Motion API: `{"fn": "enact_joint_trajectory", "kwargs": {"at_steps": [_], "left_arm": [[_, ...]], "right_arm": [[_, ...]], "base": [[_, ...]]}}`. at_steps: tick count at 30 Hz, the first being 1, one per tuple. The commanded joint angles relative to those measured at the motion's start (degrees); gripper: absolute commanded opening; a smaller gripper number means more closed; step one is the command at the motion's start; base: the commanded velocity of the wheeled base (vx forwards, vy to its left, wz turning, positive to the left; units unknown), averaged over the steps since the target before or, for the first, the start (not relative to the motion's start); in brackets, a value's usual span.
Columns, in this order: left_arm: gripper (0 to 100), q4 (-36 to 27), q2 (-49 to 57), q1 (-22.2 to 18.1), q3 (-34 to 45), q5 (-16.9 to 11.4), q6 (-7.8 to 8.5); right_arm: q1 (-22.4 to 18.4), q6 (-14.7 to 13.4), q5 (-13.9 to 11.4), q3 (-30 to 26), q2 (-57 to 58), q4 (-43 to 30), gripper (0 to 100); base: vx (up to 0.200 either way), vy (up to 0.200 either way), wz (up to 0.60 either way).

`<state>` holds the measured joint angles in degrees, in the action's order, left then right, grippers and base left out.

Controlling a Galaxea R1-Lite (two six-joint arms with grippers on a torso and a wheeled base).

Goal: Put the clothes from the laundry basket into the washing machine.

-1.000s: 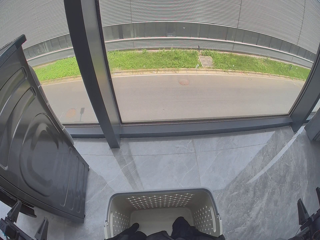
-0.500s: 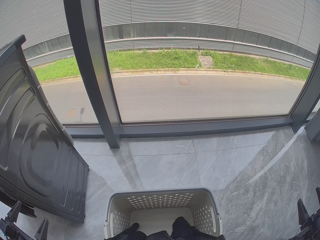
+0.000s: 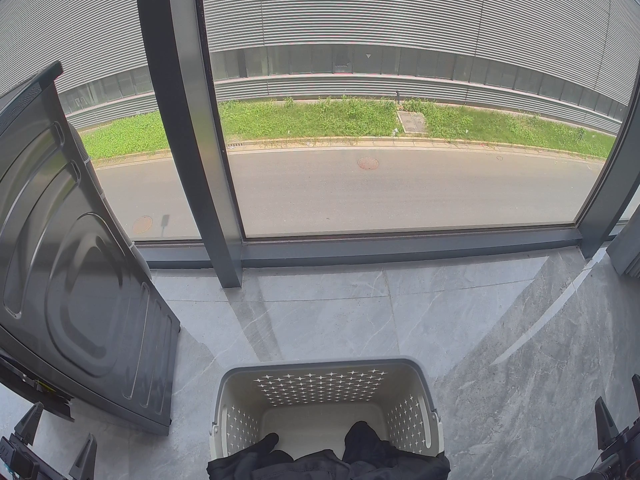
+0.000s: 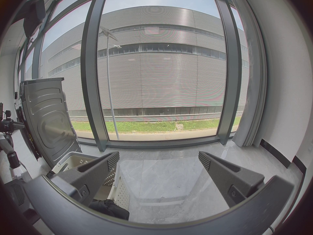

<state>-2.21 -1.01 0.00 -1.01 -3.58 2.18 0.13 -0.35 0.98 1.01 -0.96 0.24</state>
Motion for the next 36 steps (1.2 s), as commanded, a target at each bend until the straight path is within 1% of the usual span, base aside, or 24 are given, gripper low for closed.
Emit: {"fn": "enact_joint_trajectory", "kwargs": {"at_steps": [1, 28, 30, 31, 32, 36], "left_arm": [[100, 0.0, 1.0, 0.0, 1.0, 0.0, 0.02], [100, 0.0, 1.0, 0.0, 1.0, 0.0, 0.02], [100, 0.0, 1.0, -0.1, 1.0, 0.0, 0.19], [100, 0.0, 1.0, 0.0, 1.0, -0.1, 0.19], [100, 0.0, 1.0, 0.0, 1.0, -0.1, -0.16], [100, 0.0, 1.0, 0.0, 1.0, -0.1, -0.07]], "right_arm": [[0.0, 0.0, 0.0, -0.9, 1.0, 0.0, 100], [0.0, 0.0, 0.0, -0.9, 1.0, 0.0, 100], [0.0, 0.0, 0.0, -0.9, 1.0, 0.0, 100], [0.0, 0.0, 0.0, -0.9, 1.0, 0.0, 100], [0.0, 0.0, 0.0, -0.9, 1.0, 0.0, 100], [0.0, 0.0, 0.0, -0.9, 1.0, 0.0, 100]], "base": [[-0.2, 0.0, 0.0], [-0.2, 0.0, 0.0], [-0.2, 0.0, 0.0], [0.0, 0.0, 0.0], [0.0, 0.0, 0.0], [0.0, 0.0, 0.0]]}}
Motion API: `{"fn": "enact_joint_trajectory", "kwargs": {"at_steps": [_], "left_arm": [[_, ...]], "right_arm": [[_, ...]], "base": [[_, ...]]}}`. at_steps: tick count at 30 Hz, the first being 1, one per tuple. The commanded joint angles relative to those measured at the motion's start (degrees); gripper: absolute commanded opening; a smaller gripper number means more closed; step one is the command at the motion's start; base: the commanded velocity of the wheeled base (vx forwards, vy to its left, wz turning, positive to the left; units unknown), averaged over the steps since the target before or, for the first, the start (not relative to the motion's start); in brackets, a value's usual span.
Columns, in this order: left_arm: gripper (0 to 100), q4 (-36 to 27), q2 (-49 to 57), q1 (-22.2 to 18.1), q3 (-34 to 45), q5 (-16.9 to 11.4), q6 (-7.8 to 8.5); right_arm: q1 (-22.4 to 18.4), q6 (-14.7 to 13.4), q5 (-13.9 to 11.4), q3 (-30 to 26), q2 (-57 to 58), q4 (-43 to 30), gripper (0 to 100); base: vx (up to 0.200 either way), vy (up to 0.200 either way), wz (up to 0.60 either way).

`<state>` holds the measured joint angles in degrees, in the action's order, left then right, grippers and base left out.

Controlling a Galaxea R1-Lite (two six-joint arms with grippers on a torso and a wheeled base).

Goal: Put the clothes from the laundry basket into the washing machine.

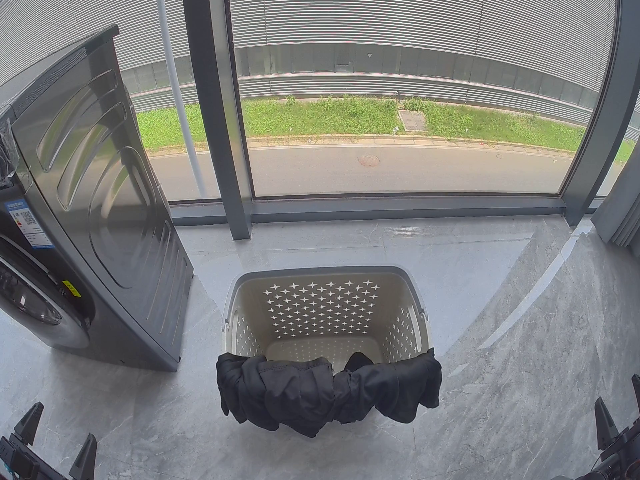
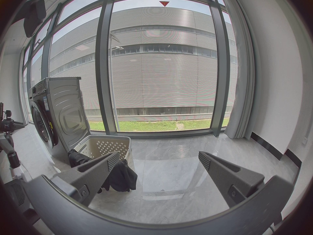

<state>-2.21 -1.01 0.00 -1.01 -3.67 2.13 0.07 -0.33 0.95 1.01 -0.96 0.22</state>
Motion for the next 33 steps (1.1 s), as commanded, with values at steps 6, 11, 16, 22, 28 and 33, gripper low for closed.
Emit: {"fn": "enact_joint_trajectory", "kwargs": {"at_steps": [6, 11, 16, 22, 28, 33], "left_arm": [[100, 0.0, 1.0, -0.1, 1.0, 0.0, -0.29], [100, 0.0, 1.0, 0.0, 1.0, 0.0, -0.29], [100, 0.0, 1.0, 0.0, 1.0, 0.0, -0.11], [100, 0.0, 1.0, 0.0, 1.0, 0.0, -0.2], [100, 0.0, 1.0, 0.0, 1.0, 0.1, -0.2], [100, 0.0, 1.0, 0.0, 1.0, 0.0, -0.29]], "right_arm": [[0.1, 0.0, 0.0, -0.9, 1.0, 0.0, 100], [0.0, 0.0, 0.0, -0.9, 1.0, 0.0, 100], [0.0, 0.0, 0.0, -0.9, 1.0, 0.0, 100], [0.0, 0.0, 0.0, -0.9, 1.0, 0.0, 100], [0.0, 0.0, 0.0, -0.9, 1.0, 0.0, 100], [0.0, 0.0, 0.0, -0.9, 1.0, 0.0, 100]], "base": [[0.0, 0.1, 0.0], [0.0, 0.2, 0.0], [0.0, 0.2, 0.0], [0.0, 0.2, 0.0], [0.0, 0.2, 0.0], [0.0, 0.2, 0.0]]}}
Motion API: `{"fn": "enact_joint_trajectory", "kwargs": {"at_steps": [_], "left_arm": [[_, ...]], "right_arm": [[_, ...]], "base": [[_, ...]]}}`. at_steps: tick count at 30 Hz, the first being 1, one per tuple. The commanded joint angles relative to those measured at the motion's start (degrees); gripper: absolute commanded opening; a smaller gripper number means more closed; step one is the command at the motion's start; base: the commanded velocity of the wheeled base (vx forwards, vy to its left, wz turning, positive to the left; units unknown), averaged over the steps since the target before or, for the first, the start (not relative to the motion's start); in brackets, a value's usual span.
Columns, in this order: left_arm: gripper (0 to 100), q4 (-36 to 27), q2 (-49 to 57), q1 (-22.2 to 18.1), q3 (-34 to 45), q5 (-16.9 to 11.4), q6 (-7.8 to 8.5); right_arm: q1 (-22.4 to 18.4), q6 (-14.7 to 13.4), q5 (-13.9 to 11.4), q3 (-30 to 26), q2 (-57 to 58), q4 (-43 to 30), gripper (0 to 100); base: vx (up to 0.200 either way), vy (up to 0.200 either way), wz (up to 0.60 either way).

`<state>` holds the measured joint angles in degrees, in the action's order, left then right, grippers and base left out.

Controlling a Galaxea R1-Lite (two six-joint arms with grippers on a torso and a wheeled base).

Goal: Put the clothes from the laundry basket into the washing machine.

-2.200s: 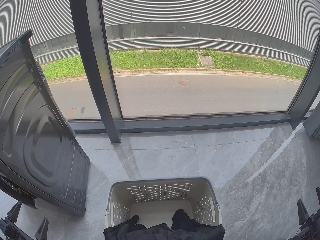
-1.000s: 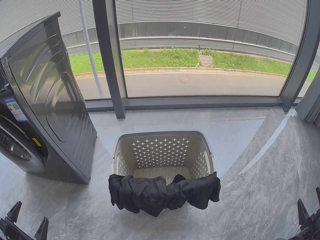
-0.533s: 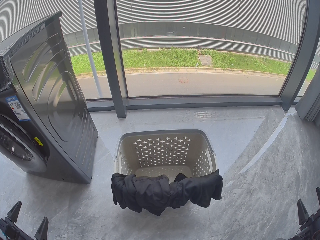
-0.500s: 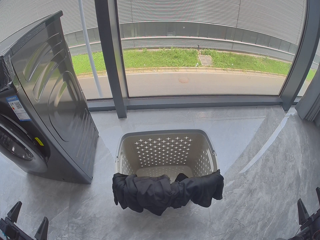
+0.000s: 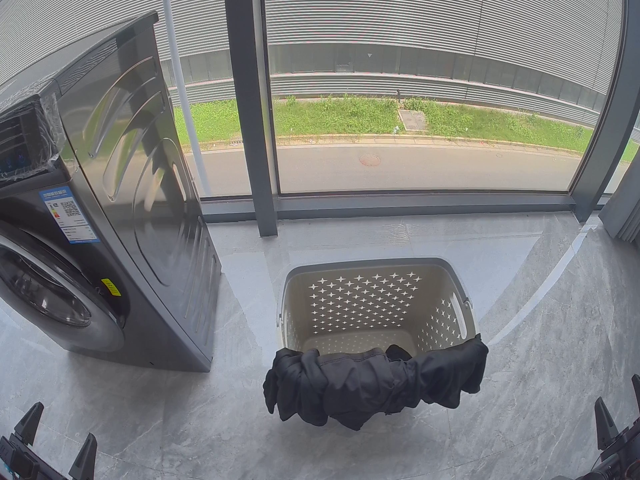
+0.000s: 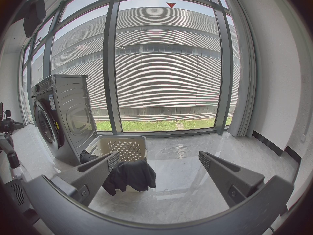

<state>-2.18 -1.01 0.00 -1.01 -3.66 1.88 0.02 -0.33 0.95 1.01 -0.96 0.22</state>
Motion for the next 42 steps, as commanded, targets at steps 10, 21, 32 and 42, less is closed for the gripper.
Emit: {"fn": "enact_joint_trajectory", "kwargs": {"at_steps": [10, 21, 32, 42], "left_arm": [[100, 0.0, 1.0, 0.0, 1.0, 0.1, -0.03], [100, -0.1, 1.0, 0.0, 1.0, 0.1, 0.94], [100, 0.0, 1.0, 0.0, 1.0, -0.1, 0.58], [100, 0.0, 1.0, 0.0, 1.0, 0.0, 0.58]], "right_arm": [[0.1, 0.0, 0.0, -0.9, 1.0, 0.0, 100], [0.1, 0.0, 0.0, -0.9, 1.0, 0.0, 100], [0.1, 0.0, 0.0, -0.9, 1.0, 0.0, 100], [0.1, 0.0, 0.0, -0.9, 1.0, 0.0, 100]], "base": [[0.0, 0.2, 0.0], [0.0, 0.2, 0.0], [0.0, 0.2, 0.0], [0.0, 0.2, 0.0]]}}
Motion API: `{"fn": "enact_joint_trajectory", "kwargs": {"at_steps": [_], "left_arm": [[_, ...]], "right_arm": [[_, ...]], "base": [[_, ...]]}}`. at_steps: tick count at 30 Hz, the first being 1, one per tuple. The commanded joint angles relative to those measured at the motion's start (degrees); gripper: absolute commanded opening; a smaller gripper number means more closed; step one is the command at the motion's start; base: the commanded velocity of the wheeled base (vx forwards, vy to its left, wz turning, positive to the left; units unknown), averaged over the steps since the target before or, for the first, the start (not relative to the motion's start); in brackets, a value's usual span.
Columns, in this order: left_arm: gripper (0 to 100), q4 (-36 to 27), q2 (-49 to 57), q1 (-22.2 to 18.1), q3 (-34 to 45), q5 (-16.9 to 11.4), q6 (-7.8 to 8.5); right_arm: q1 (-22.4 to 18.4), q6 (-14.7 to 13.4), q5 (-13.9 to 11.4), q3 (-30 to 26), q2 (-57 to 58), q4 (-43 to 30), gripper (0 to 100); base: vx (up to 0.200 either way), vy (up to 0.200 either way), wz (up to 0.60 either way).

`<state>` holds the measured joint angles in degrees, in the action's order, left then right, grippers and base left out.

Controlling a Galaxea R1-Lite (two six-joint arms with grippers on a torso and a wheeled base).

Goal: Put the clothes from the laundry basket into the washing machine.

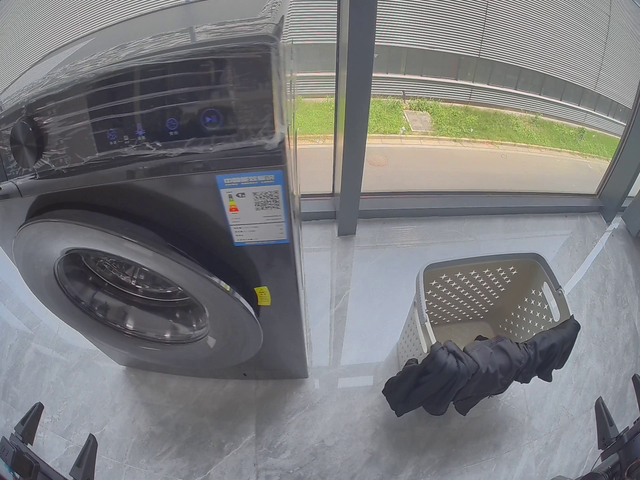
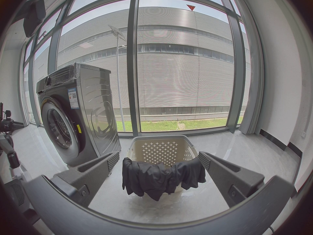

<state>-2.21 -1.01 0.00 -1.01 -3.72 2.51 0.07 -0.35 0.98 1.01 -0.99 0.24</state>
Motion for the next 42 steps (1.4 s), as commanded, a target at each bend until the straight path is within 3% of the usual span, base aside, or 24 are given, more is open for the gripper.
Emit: {"fn": "enact_joint_trajectory", "kwargs": {"at_steps": [1, 33, 42], "left_arm": [[100, 0.0, 1.0, 0.0, 1.0, 0.0, -0.05], [100, 0.0, 1.0, 0.0, 1.0, 0.0, -0.05], [100, 0.0, 1.0, 0.0, 1.0, 0.0, -0.14]], "right_arm": [[0.0, 0.0, 0.0, -0.9, 1.0, 0.0, 100], [0.0, 0.0, 0.0, -0.9, 1.0, 0.0, 100], [0.1, 0.0, 0.0, -0.9, 1.0, 0.0, 100]], "base": [[0.0, 0.2, 0.0], [0.0, 0.2, 0.0], [-0.067, 0.0, 0.0]]}}
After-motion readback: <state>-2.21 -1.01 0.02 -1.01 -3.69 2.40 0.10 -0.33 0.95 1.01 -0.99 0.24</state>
